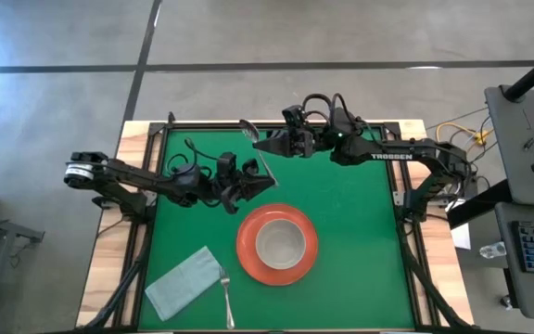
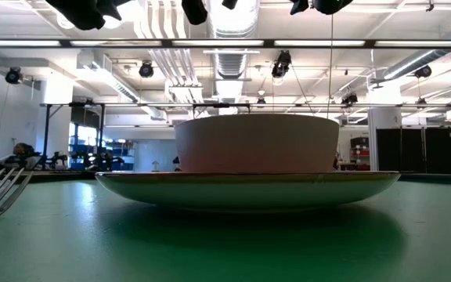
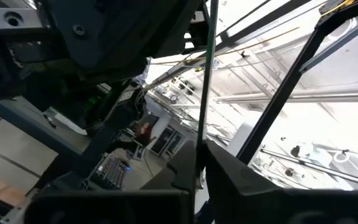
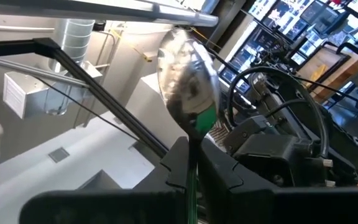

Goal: Set table place
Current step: Put the silver spoon into the gray bowl

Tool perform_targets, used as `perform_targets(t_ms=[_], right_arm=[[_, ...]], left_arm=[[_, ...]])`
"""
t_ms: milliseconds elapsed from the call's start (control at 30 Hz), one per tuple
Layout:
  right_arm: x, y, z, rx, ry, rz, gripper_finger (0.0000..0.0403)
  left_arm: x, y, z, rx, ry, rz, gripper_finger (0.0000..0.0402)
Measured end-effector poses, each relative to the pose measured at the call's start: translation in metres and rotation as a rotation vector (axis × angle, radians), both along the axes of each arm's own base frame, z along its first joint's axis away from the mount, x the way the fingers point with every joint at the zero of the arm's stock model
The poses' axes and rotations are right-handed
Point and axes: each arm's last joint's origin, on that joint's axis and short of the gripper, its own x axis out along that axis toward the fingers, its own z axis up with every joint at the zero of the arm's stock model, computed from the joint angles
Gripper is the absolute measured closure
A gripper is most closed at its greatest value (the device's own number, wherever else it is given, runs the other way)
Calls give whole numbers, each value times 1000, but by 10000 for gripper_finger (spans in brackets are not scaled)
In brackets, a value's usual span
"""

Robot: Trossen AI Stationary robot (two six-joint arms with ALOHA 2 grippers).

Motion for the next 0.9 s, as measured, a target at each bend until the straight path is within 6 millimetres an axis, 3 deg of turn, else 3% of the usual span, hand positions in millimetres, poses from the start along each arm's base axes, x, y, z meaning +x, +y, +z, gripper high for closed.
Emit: perform_targets(t_ms=[467, 733, 900], right_arm=[[-1, -7, -3, 11, 42, 52, 388], [-7, -21, -9, 3, 141, 190, 339], [-13, -29, -14, -49, 216, 361, 314]], left_arm=[[1, 1, -8, -26, 81, 20, 401], [-6, 0, -5, -29, 71, 7, 401], [-7, -2, -6, -35, 97, -2, 401]])
